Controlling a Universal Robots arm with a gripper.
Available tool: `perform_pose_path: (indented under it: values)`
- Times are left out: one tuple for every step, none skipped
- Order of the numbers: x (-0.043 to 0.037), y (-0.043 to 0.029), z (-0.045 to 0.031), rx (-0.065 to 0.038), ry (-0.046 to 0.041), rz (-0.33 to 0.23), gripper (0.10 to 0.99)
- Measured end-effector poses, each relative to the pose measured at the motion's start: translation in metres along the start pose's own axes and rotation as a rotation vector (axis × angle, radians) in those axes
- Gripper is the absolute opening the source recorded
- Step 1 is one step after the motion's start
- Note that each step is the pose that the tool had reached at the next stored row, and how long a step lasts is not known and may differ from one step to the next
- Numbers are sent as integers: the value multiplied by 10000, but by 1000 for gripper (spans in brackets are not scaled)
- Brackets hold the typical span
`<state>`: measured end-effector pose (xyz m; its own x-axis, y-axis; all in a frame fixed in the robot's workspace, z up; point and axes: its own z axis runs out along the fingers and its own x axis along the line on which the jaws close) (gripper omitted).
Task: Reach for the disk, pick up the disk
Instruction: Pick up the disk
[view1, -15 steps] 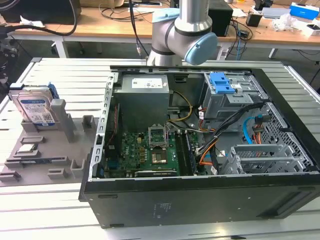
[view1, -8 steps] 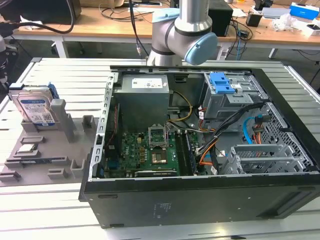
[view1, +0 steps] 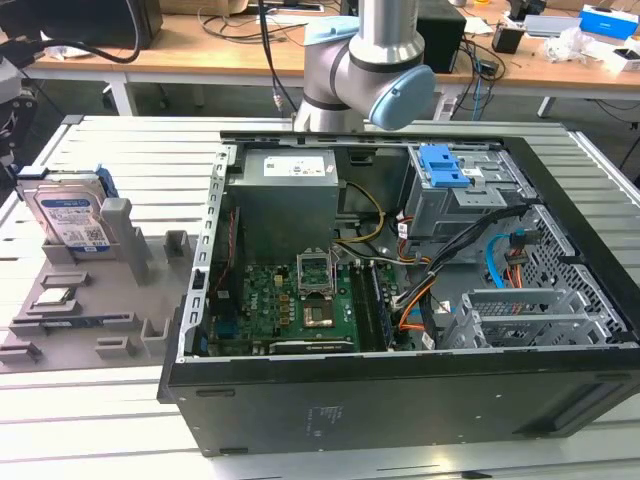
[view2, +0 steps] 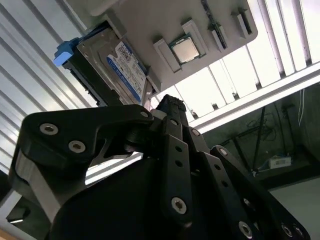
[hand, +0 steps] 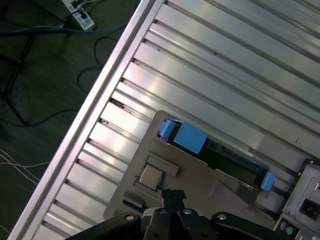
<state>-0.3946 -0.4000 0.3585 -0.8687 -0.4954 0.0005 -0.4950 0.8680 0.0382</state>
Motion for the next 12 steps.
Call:
perform_pose_path:
  values:
    - [0,0,0,0,5,-125,102]
    - [0,0,0,0,8,-219,102]
    - [0,0,0,1,18,-454,102]
    - [0,0,0,0,25,-668,102]
    - [0,0,0,0,31,-805,102]
    - [0,0,0,0,35,-904,102]
    - [0,0,0,0,39,-1028,102]
    - [0,0,0,0,43,-1133,102]
    - [0,0,0,1,52,-1347,102]
    - [0,0,0,1,57,-1494,102]
    - [0,0,0,1,63,-1645,102]
    - [0,0,0,1,70,-1842,102]
